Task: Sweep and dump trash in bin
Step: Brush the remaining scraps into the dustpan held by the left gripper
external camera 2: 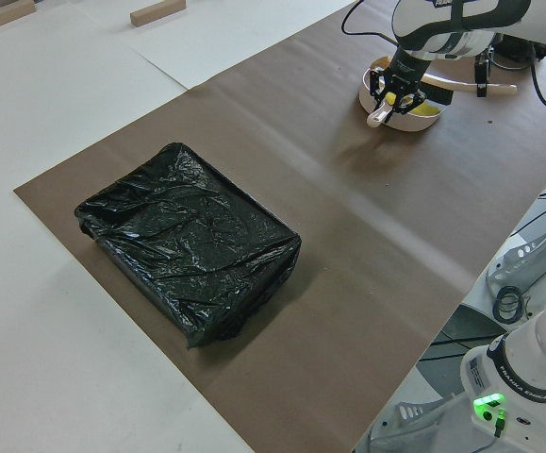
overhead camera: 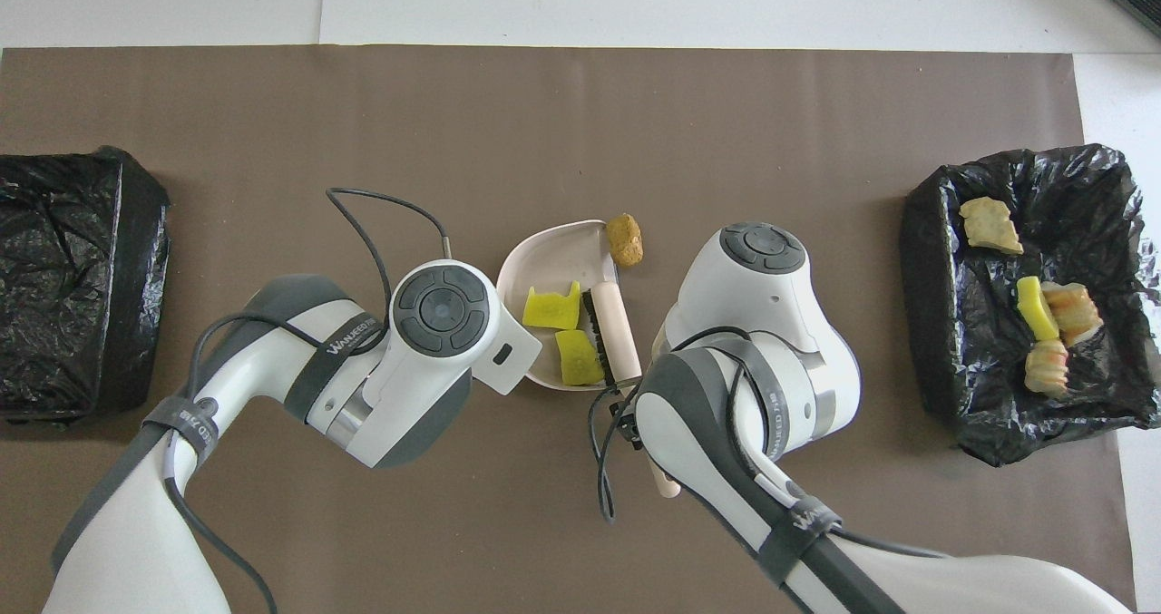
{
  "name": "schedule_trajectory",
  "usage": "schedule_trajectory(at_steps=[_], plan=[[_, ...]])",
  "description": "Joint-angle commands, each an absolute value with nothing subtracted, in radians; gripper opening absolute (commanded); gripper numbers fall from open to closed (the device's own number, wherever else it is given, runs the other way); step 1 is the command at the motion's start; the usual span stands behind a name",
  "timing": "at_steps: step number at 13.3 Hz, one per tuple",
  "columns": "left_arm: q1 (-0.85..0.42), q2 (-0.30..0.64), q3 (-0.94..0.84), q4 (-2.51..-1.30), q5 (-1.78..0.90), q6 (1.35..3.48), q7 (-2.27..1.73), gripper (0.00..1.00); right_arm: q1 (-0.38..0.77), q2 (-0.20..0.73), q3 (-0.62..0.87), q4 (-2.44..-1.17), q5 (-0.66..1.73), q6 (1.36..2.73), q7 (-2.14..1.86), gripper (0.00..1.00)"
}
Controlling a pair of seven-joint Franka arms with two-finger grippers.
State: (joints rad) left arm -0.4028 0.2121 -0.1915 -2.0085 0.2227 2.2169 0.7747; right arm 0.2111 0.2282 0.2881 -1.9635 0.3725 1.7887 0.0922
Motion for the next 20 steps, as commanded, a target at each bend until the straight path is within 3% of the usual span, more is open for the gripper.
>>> schedule_trajectory(at_steps=[1, 4, 8, 13, 16, 20], plan=[[-0.405, 0.184, -0.181, -2.049, 0.230, 2.246, 0.759, 0.00, 0.215, 0.219, 0.293, -1.941, 0.420, 1.775, 0.122, 0.00], [-0.405, 0.184, -0.181, -2.049, 0.230, 2.246, 0.761, 0.00, 0.203, 0.183, 0.281, -1.910, 0.308, 1.718, 0.147, 0.00], [-0.405, 0.184, -0.181, -2.049, 0.230, 2.240, 0.744, 0.00, 0.152, 0.212, 0.282, -1.884, 0.011, 1.810, 0.089, 0.00], [-0.407, 0.183, -0.181, -2.049, 0.230, 2.221, 0.638, 0.00, 0.072, 0.371, 0.285, -1.752, -0.233, 1.830, 0.012, 0.00], [-0.407, 0.183, -0.181, -2.049, 0.230, 2.221, 0.637, 0.00, 0.081, 0.417, 0.288, -1.764, -0.226, 1.916, 0.011, 0.00], [-0.405, 0.183, -0.181, -2.049, 0.230, 2.224, 0.635, 0.00, 0.109, 0.385, 0.354, -1.811, -0.058, 1.783, -0.029, 0.00]])
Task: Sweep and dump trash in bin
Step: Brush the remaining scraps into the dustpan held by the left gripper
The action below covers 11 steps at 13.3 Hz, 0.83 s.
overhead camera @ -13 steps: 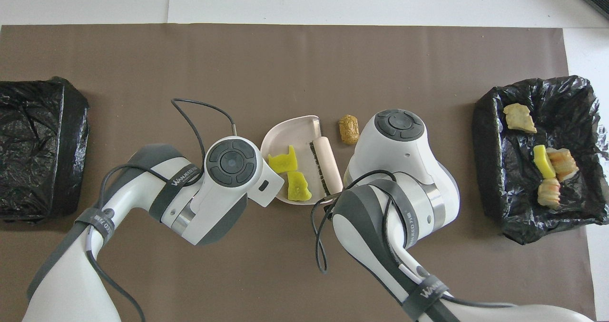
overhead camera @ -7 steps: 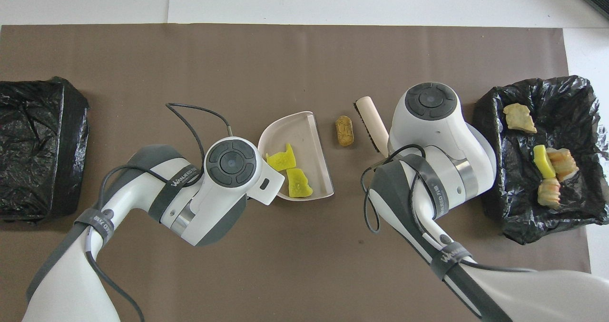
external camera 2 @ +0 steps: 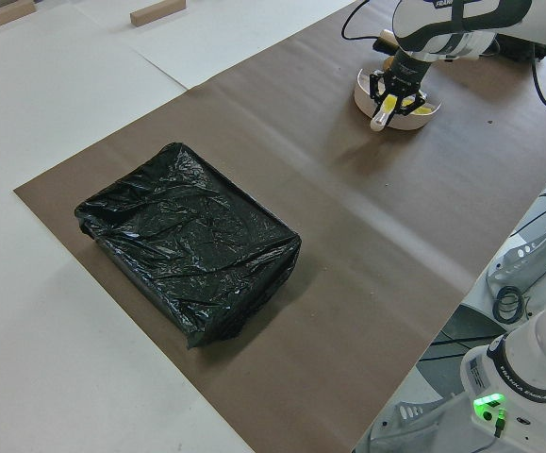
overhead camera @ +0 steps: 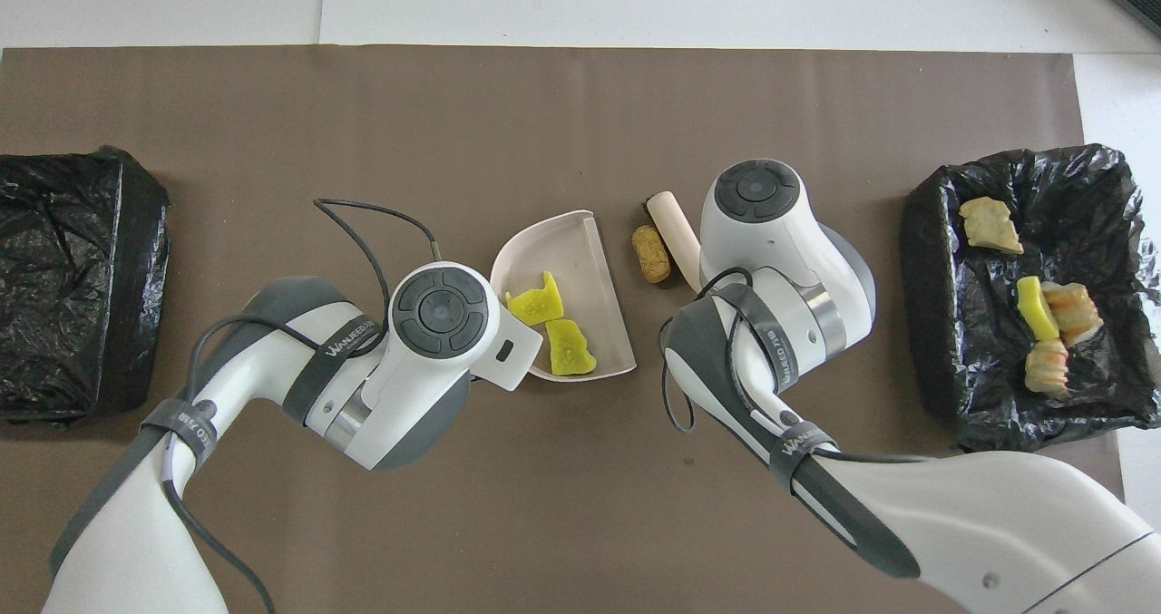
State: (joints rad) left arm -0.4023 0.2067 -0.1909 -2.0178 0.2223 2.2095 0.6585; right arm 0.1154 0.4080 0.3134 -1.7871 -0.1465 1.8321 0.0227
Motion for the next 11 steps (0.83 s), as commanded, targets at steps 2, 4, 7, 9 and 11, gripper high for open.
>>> schedule_trajectory(at_steps=[2, 4, 7, 9, 11], plan=[[-0.405, 0.183, -0.181, -2.049, 0.230, 2.224, 0.634, 0.00, 0.114, 0.353, 0.368, -1.867, 0.113, 1.783, -0.035, 0.00], [-0.406, 0.183, -0.181, -2.049, 0.230, 2.227, 0.634, 0.00, 0.112, 0.356, 0.370, -1.843, 0.205, 1.737, -0.035, 0.00], [-0.407, 0.183, -0.181, -2.049, 0.230, 2.230, 0.634, 0.00, 0.113, 0.350, 0.364, -1.836, 0.145, 1.732, 0.012, 0.00], [-0.405, 0.183, -0.181, -2.049, 0.230, 2.232, 0.634, 0.00, 0.112, 0.322, 0.368, -1.836, 0.072, 1.729, 0.101, 0.00], [-0.405, 0.183, -0.181, -2.049, 0.230, 2.232, 0.634, 0.00, 0.103, 0.273, 0.362, -1.839, 0.069, 1.697, 0.127, 0.00]])
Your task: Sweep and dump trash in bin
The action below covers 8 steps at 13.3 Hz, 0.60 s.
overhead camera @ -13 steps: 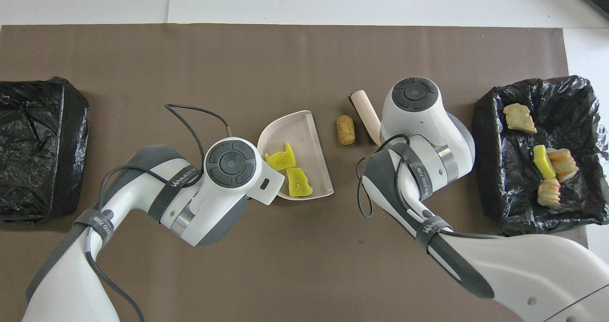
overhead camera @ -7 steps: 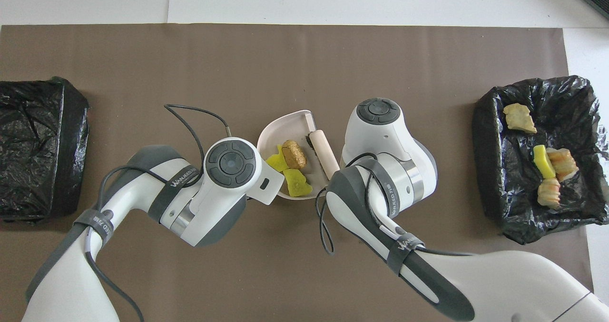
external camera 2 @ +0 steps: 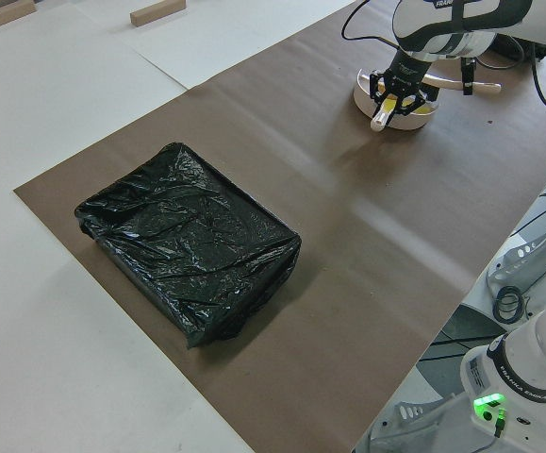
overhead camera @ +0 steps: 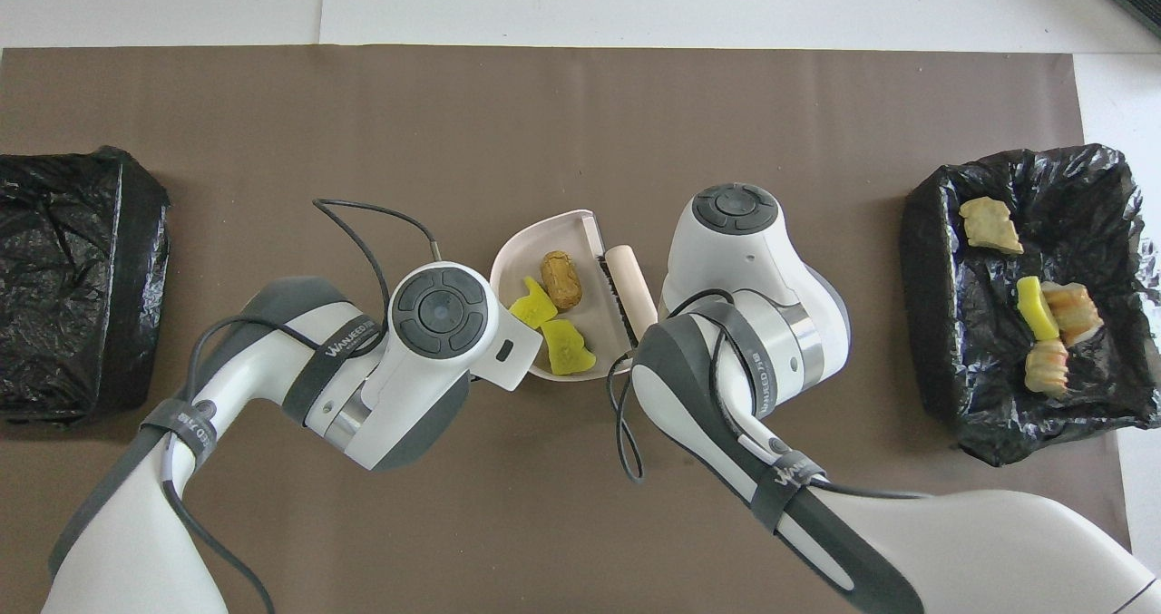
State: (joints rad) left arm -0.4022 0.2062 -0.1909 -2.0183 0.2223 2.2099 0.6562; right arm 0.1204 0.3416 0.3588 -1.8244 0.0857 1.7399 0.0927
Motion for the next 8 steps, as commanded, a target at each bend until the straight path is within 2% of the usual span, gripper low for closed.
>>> schedule_trajectory(at_steps=[1, 4, 8], plan=[[-0.405, 0.183, -0.181, -2.049, 0.230, 2.232, 0.634, 0.00, 0.092, 0.246, 0.357, -1.838, 0.069, 1.683, 0.150, 0.00], [-0.405, 0.184, -0.181, -2.049, 0.230, 2.233, 0.634, 0.00, 0.032, 0.152, 0.361, -1.838, 0.069, 1.671, 0.260, 0.00], [-0.405, 0.183, -0.181, -2.049, 0.230, 2.233, 0.634, 0.00, 0.038, 0.042, 0.367, -1.836, 0.069, 1.522, 0.401, 0.00]])
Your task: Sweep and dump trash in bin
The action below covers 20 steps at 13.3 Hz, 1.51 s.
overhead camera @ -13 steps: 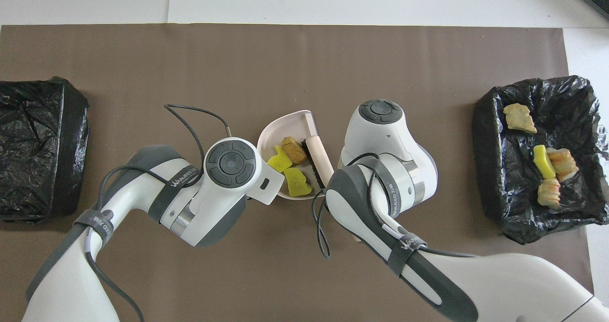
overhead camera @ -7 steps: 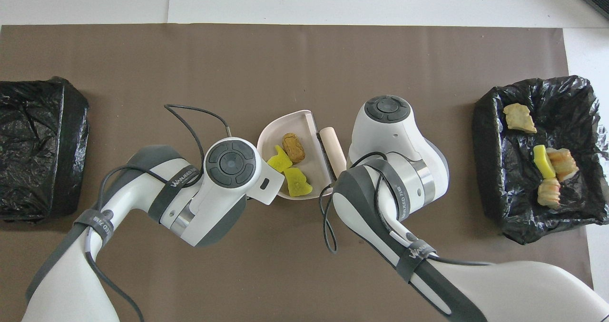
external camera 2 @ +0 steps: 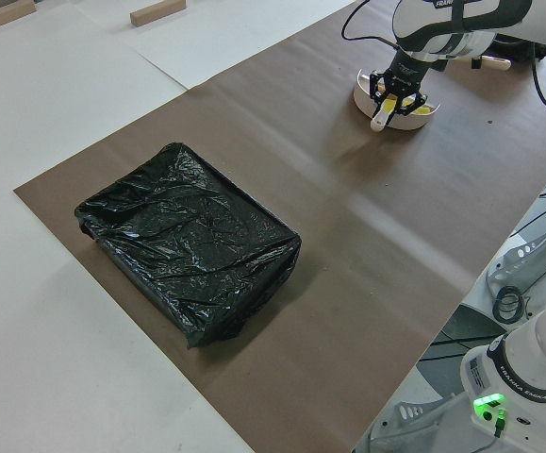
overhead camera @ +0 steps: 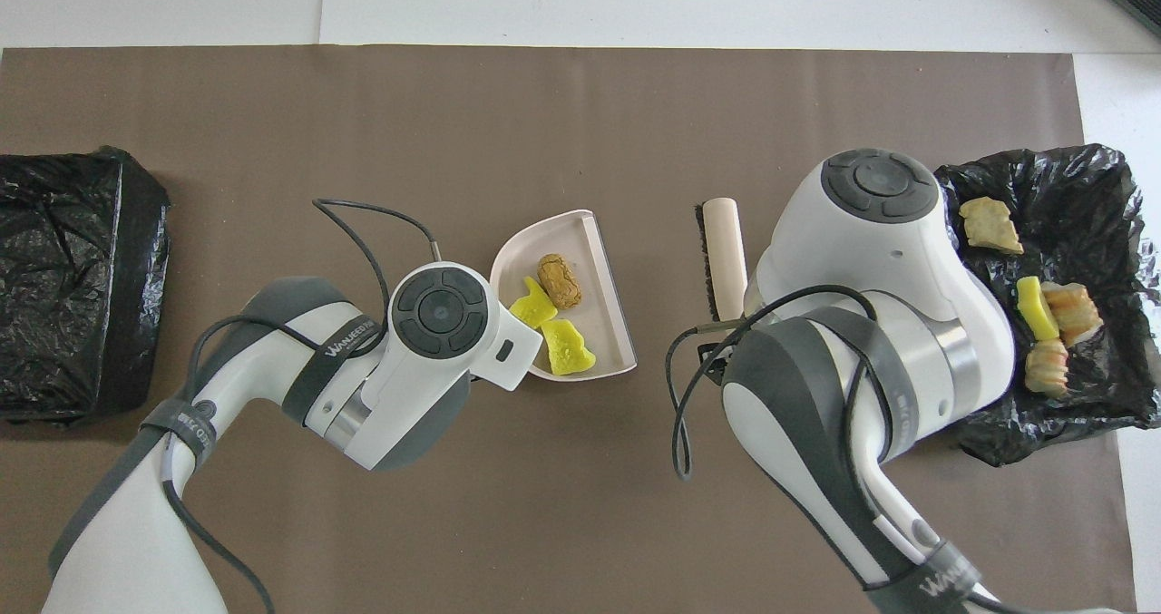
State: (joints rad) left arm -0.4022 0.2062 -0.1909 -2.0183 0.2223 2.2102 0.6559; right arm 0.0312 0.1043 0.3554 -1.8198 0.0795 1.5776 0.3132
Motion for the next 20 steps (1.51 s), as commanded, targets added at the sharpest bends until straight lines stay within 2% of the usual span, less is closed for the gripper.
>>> schedule_trajectory(at_steps=[1, 4, 8, 11, 15, 17, 20], plan=[[-0.405, 0.184, -0.181, -2.049, 0.230, 2.235, 0.634, 0.00, 0.044, 0.003, 0.368, -1.838, 0.075, 1.481, 0.431, 0.00], [-0.405, 0.184, -0.181, -2.049, 0.230, 2.235, 0.634, 0.00, 0.051, -0.078, 0.370, -1.885, 0.106, 1.376, 0.428, 0.00], [-0.397, 0.186, -0.179, -2.042, 0.230, 2.229, 0.646, 0.00, 0.109, -0.185, 0.370, -2.009, 0.181, 1.379, 0.442, 0.00], [-0.359, 0.183, -0.176, -2.019, 0.232, 2.217, 0.666, 0.00, 0.094, -0.233, 0.365, -2.098, 0.222, 1.434, 0.381, 0.00], [-0.257, 0.123, -0.176, -1.980, 0.229, 2.139, 0.828, 0.00, 0.110, -0.229, 0.368, -2.135, 0.270, 1.491, 0.388, 0.00], [-0.201, 0.068, -0.176, -1.980, 0.221, 2.105, 0.903, 0.00, 0.138, -0.222, 0.368, -2.181, 0.331, 1.567, 0.420, 0.00], [-0.094, -0.006, -0.173, -1.980, 0.215, 2.048, 1.064, 0.00, 0.219, -0.177, 0.368, -2.209, 0.356, 1.643, 0.510, 0.00]])
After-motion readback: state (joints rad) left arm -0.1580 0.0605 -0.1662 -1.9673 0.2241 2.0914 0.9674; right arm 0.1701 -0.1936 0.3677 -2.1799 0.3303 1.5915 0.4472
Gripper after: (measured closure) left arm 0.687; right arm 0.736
